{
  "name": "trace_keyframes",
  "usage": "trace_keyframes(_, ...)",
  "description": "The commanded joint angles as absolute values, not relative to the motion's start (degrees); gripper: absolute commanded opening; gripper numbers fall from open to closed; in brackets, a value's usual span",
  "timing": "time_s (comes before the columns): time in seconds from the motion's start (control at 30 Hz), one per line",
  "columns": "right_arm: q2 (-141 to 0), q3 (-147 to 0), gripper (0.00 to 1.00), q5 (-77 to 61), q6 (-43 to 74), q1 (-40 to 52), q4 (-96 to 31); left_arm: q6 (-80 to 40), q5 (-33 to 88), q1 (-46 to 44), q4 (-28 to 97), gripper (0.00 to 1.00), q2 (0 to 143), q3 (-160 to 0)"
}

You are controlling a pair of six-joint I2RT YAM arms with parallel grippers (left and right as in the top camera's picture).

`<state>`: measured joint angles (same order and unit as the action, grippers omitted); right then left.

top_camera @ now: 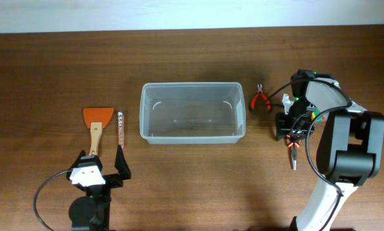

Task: Pack container
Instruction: 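Close the right gripper on the orange-black pliers handles and lift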

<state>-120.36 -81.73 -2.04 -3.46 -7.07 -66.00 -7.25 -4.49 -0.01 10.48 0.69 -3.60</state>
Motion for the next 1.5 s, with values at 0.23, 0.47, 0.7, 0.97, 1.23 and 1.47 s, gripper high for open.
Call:
trace_keyframes(0.23, -121.25, -80.25, 0.40, -2.57, -3.77, -6.76, -63.99, -6.35, -3.86, 0.27, 10.44, 0.99, 0.30, -3.14)
trace_keyframes(0.47, -121.23, -80.25, 0.31, -2.37, -4.08, -6.76, -64.01, -6.33, -3.86, 0.27, 10.44, 0.99, 0.30, -3.14)
trace_keyframes(0.7, -121.23, -80.31, 0.26, -2.37, -4.23, -6.76, -63.66, -6.35, -3.86, 0.27, 10.44, 0.99, 0.30, -3.14)
trace_keyframes(0.97, -121.23, -80.86, 0.26, -2.37, -4.27, -6.76, -62.89, -6.35, -3.86, 0.27, 10.44, 0.99, 0.30, -3.14)
trace_keyframes(1.23, -121.23, -82.08, 0.44, -2.35, -10.35, -6.76, -61.87, -6.33, -3.88, 0.27, 10.44, 0.99, 0.30, -3.14)
trace_keyframes(1.47, -121.23, -82.08, 0.38, -2.35, -10.72, -6.76, -59.07, -6.35, -3.86, 0.27, 10.44, 0.99, 0.30, -3.14)
